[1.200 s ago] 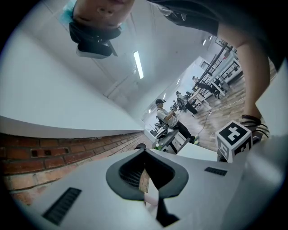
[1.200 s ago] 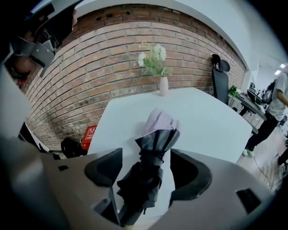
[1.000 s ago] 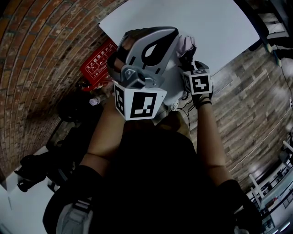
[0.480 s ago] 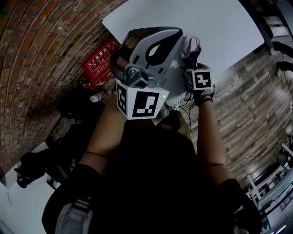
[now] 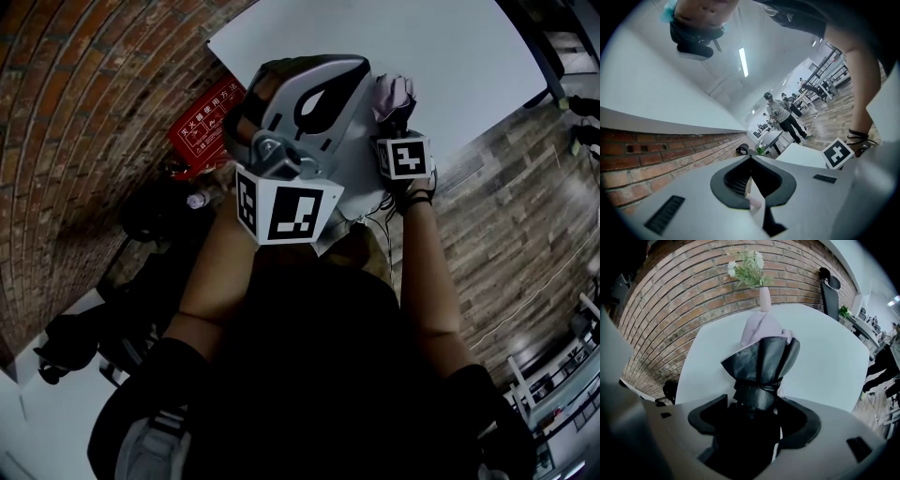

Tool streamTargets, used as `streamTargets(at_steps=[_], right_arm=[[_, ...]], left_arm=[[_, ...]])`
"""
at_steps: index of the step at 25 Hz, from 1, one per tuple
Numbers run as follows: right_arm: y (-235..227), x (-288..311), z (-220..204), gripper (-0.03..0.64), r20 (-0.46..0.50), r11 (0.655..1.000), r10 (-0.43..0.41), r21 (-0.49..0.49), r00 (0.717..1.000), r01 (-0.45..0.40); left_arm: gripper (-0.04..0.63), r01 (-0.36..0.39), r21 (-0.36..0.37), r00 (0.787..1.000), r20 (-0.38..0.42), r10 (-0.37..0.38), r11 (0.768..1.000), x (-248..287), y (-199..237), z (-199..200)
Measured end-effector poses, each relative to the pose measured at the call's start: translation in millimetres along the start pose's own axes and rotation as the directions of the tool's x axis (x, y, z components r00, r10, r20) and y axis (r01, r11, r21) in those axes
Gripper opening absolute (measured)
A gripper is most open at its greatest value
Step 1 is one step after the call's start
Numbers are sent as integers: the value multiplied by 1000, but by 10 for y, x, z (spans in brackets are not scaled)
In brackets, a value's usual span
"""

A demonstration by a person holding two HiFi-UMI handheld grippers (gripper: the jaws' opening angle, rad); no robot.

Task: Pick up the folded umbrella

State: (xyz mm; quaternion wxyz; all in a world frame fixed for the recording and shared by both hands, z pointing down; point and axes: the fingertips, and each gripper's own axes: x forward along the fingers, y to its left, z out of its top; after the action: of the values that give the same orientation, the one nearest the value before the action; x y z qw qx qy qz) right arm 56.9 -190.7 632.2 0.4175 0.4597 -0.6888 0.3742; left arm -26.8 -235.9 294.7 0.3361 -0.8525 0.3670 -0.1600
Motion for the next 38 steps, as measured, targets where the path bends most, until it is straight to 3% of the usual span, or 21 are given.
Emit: streamTargets(at_steps=[5, 9, 22, 30, 38], right_arm=[[-37, 5, 45, 313, -3, 998, -20, -58, 1000, 20], [-133, -41, 64, 218, 5, 999, -22, -30, 1000, 22], [-8, -110, -11, 210, 60, 996, 68, -64, 996, -64], [-37, -405, 238, 210, 189, 992, 43, -125, 981, -20], [2, -859, 569, 210, 350, 979, 49, -201, 935, 24]], left_arm=[[12, 1, -20, 1000, 7, -1, 1000, 12, 16, -15], [12, 6, -32, 1000, 7, -6, 999, 25, -1, -30], [12, -25, -66, 1000, 3, 25, 998, -58, 105, -19], [12, -39, -53, 999, 4, 39, 998, -104, 145, 50], [12, -70, -45, 998, -11, 70, 997, -143, 191, 165]])
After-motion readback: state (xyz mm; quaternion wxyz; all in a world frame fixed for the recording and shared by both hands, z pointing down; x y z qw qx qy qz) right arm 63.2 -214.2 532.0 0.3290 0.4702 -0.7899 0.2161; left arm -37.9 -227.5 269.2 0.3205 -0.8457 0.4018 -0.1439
